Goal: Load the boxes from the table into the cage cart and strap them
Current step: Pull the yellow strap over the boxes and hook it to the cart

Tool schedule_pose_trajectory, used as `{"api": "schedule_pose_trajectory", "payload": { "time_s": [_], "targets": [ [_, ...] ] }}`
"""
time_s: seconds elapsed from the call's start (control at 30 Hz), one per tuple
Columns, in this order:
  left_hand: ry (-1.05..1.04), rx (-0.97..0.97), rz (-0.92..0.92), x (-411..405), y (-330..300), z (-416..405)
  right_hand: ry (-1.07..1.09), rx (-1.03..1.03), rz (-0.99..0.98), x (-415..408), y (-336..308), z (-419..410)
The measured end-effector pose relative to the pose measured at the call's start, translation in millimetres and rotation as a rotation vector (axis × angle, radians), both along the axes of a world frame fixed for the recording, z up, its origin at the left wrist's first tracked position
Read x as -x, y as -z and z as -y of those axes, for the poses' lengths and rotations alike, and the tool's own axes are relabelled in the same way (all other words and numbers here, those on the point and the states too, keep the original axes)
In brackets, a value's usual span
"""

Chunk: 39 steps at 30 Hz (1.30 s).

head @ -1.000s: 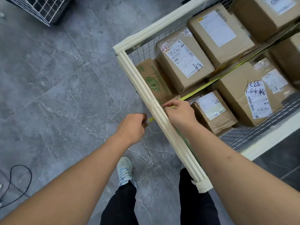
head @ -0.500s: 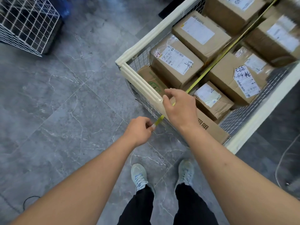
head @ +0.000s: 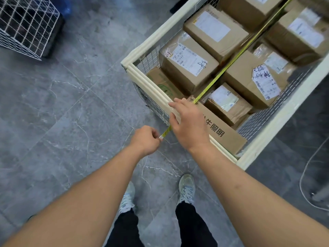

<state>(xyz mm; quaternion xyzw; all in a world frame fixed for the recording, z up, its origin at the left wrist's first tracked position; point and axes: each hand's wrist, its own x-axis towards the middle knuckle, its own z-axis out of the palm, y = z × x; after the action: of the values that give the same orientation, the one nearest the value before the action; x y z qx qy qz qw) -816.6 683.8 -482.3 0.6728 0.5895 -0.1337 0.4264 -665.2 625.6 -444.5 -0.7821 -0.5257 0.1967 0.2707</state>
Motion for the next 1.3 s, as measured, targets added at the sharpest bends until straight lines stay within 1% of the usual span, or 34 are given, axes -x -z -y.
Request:
{"api": "schedule_pose_trajectory", "payload": {
  "time_s": [0.17, 0.27, 0.4, 0.5, 0.67, 0.73, 0.83, 0.9, 0.97, 1.1, 1.2, 1.3],
  "targets": [
    [0.069, 0.040, -0.018, 8.4, 13.3, -3.2, 0.019, -0.013, 0.050, 18.8, 1.9, 1.1],
    [0.117, 0.052, -0.012, 18.0, 23.3, -7.4, 0.078, -0.024, 0.095, 32.8, 5.5, 2.4],
    [0.200, 0.042, 0.026, 33.3, 34.4, -13.9, 0.161, -0.087, 0.202, 54.6, 14.6, 9.4],
    [0.234, 0.036, 0.060, 45.1, 42.0, -20.4, 0.239, -0.109, 0.238, 71.6, 24.5, 13.5],
    [0.261, 0.007, 0.111, 56.6, 56.5, -28.3, 0.271, -0.132, 0.323, 94.3, 39.3, 15.3],
    [0.270, 0.000, 0.129, 58.3, 63.2, -27.1, 0.339, -0.120, 0.297, 102.2, 47.2, 19.1],
    [0.269, -0.006, 0.157, 57.8, 78.5, -19.4, 0.469, -0.007, 0.157, 107.8, 66.0, 27.4],
    [0.269, -0.024, 0.174, 57.0, 91.0, -14.9, 0.494, 0.076, 0.092, 108.6, 82.0, 32.3],
    [0.270, -0.027, 0.195, 56.7, 104.0, -11.1, 0.520, 0.113, 0.045, 110.0, 97.0, 37.9],
    [0.273, -0.045, 0.243, 56.1, 124.2, -8.0, 0.564, 0.094, -0.047, 114.4, 121.8, 44.0],
    [0.268, -0.007, 0.345, 53.2, 145.5, -9.2, 0.592, 0.048, -0.087, 113.0, 136.7, 40.7],
    [0.293, -0.010, 0.443, 53.9, 164.9, -17.9, 0.624, -0.018, -0.132, 110.9, 148.8, 33.9]
  ]
}}
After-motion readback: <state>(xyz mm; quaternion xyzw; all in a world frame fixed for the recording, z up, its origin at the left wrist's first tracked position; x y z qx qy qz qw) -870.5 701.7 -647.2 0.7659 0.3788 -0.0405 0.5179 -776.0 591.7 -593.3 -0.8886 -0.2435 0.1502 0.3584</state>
